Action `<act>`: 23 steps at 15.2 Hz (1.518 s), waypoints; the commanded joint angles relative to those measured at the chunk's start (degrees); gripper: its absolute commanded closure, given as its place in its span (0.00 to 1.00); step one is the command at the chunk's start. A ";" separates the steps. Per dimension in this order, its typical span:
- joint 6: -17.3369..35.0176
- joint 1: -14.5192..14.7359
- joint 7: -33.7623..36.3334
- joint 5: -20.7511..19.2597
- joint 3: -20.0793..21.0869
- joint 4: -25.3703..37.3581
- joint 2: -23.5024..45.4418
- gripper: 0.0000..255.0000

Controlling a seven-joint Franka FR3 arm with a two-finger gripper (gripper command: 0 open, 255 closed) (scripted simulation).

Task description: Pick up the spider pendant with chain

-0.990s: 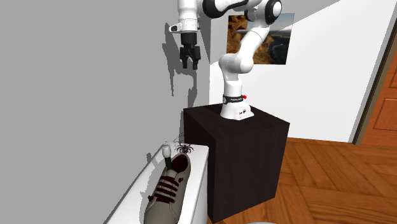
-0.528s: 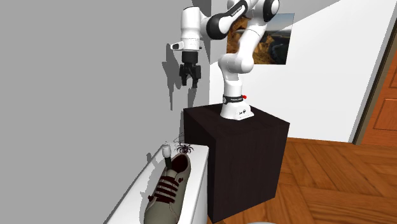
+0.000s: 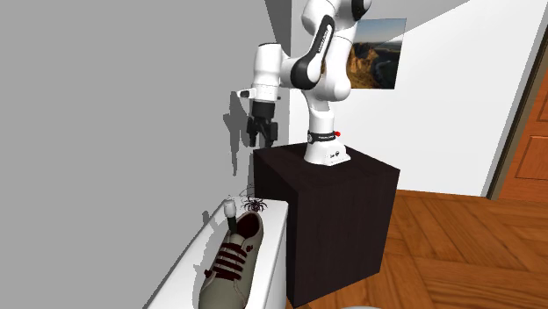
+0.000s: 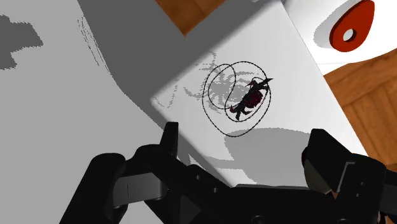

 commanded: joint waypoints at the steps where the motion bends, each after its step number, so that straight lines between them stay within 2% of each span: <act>1: 7.04 -0.32 1.04 -0.40 1.61 0.43 5.79 0.00; 3: 13.85 -1.69 3.54 -2.80 3.86 1.24 12.07 0.00; 4: 17.14 -3.11 6.03 -5.75 5.25 1.80 15.30 0.00; 5: 20.29 -5.25 10.59 -11.52 6.65 2.48 18.62 0.00; 6: 23.07 -6.51 19.54 -23.06 5.79 3.48 22.08 0.00; 8: 24.82 -4.34 28.75 -34.97 1.16 4.57 24.85 0.00; 11: 27.15 3.31 38.61 -47.35 -9.12 6.07 28.43 0.00; 14: 29.89 12.51 45.00 -54.59 -19.67 7.54 31.94 0.00; 15: 30.49 14.32 45.72 -55.28 -21.59 7.77 32.62 0.00; 16: 30.51 14.41 45.55 -55.07 -21.65 7.74 32.62 0.00; 17: 30.53 14.65 45.70 -55.15 -21.82 7.71 32.60 1.00; 23: 30.52 14.64 45.70 -55.11 -21.78 7.83 32.72 1.00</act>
